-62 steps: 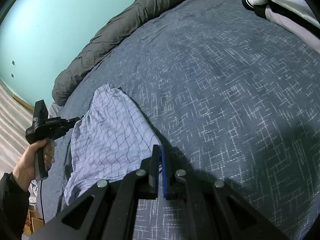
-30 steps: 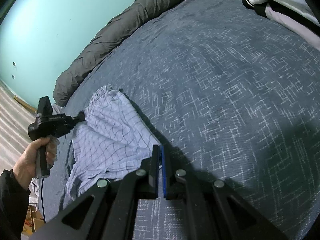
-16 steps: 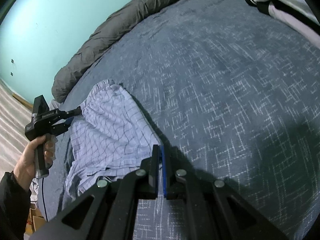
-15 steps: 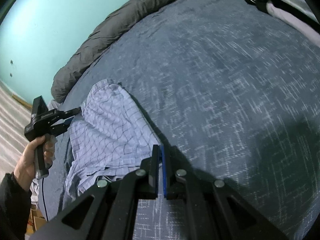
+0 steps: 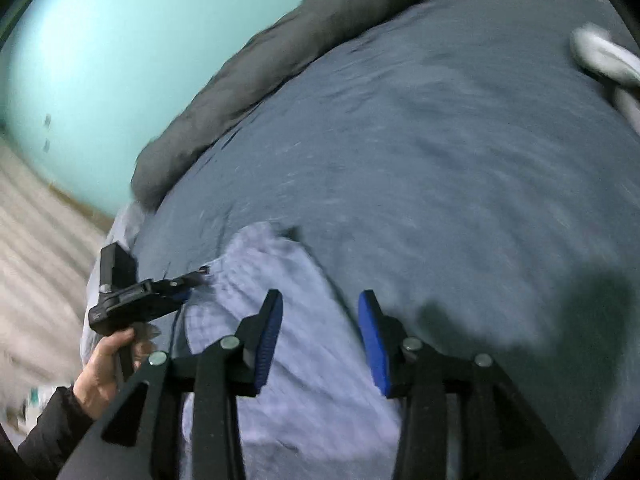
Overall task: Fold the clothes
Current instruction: 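Open the right gripper and regrasp the waistband beside the left gripper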
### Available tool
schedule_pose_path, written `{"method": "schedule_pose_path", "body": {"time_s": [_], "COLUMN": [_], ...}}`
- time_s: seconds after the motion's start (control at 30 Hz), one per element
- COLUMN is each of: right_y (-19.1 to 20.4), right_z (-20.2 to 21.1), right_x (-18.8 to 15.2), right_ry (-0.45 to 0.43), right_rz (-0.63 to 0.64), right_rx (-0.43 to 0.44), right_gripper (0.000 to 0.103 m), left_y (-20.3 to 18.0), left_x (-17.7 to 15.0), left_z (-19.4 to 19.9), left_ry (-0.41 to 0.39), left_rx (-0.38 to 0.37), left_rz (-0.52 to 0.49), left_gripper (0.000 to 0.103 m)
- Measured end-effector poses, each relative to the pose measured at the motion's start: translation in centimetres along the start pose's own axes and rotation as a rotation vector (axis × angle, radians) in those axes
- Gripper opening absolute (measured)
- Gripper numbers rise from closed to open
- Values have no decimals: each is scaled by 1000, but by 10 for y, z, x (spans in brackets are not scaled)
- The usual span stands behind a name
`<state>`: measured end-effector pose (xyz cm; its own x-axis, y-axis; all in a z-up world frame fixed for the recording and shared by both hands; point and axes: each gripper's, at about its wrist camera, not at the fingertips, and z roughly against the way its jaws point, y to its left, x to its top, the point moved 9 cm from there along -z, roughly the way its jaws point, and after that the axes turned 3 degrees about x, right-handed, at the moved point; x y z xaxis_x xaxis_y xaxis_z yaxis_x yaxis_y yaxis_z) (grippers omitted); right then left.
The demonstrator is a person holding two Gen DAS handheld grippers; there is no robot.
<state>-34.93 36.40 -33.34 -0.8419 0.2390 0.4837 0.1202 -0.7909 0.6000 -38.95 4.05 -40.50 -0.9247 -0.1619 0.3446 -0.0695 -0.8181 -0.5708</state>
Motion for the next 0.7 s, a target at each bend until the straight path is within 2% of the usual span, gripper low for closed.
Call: {"method": "schedule_pose_path", "body": {"time_s": [0.1,0.2,0.23,0.27,0.3,0.43,0.57,0.7], "right_y": [25,35,38,41,45,49,39,37], "right_z": [-37,-70,-81,-91,-101,-127,-147,-152], "right_x": [23,35,37,39,40,38,35,38], "right_ry": [69,135,153,167,182,236,293,283], "right_rz": [125,177,193,214,240,322,320,255], "right_rx": [-27,-48,-55,-62,-68,-129,-190,-139], "right_gripper": [40,40,40,40,40,38,37,37], "left_y": [0,0,0,-1,-1,1,1,-1], "left_x": [-1,-2,-2,-2,-2,-6,-12,-13], "left_z": [-5,-9,-9,-10,-9,-6,-4,-6], "left_ry": [5,10,10,10,9,3,8,14], "left_rx": [-17,-35,-36,-38,-40,-50,-57,-50], "left_rz": [-2,-7,-14,-22,-25,-32,-34,-40], "left_gripper": [47,45,41,30,23,14,14,14]}}
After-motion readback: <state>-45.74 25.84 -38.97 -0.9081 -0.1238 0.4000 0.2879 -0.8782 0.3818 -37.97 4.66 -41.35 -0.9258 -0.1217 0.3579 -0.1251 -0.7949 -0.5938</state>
